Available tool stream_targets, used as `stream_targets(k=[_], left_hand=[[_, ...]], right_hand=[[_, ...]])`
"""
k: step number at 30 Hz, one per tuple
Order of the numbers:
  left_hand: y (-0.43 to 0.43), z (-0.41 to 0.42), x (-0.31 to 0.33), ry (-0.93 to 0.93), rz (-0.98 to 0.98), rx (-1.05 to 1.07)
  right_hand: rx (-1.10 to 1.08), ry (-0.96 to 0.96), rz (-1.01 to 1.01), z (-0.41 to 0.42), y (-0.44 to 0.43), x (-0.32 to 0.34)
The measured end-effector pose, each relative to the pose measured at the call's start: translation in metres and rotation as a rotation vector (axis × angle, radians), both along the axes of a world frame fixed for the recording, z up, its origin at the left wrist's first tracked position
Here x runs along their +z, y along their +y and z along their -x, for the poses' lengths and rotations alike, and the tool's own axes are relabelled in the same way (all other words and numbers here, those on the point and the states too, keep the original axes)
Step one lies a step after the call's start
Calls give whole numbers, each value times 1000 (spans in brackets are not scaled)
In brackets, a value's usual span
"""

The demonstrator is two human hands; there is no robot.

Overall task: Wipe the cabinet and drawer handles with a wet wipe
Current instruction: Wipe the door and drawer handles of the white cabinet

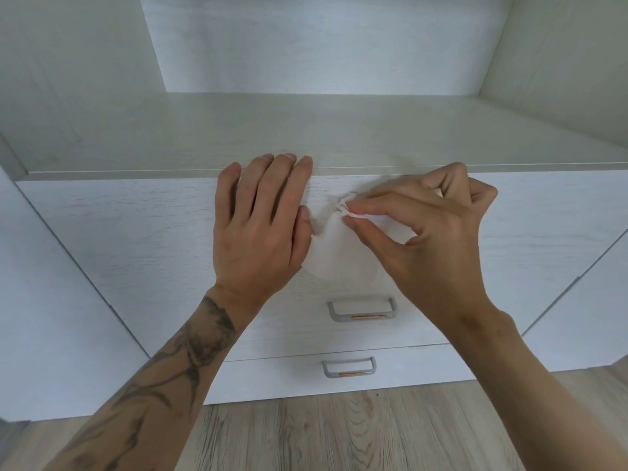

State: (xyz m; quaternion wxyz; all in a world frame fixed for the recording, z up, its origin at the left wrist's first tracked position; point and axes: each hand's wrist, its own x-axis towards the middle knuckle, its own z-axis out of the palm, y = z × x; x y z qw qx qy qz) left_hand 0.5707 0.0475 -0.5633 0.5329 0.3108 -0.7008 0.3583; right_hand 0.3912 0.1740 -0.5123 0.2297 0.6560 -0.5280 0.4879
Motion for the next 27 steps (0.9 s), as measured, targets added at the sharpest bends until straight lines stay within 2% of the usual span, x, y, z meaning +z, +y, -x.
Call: stream_targets(k=[4,7,11,14,17,22,27], left_hand=[[1,1,0,1,6,8],[-1,1,-1,1,17,19],[-2,0,-3,-3,13,9],[-4,1,-3,4,22,13],[-4,3,-2,21,38,11],[-5,2,-3,9,22,-7],[-6,2,-3,15,34,5]], right_hand=[[8,-23,32,-6,-4,-2],[-83,-26,54,-16,-5,-3],[-173,63,104,-19,0,-1],[-305,16,129,-38,-4,0],[-364,-47,115,-49,-10,2],[-244,-29,57,-32,-4,2],[-417,-32,-9,-55,-12,14]])
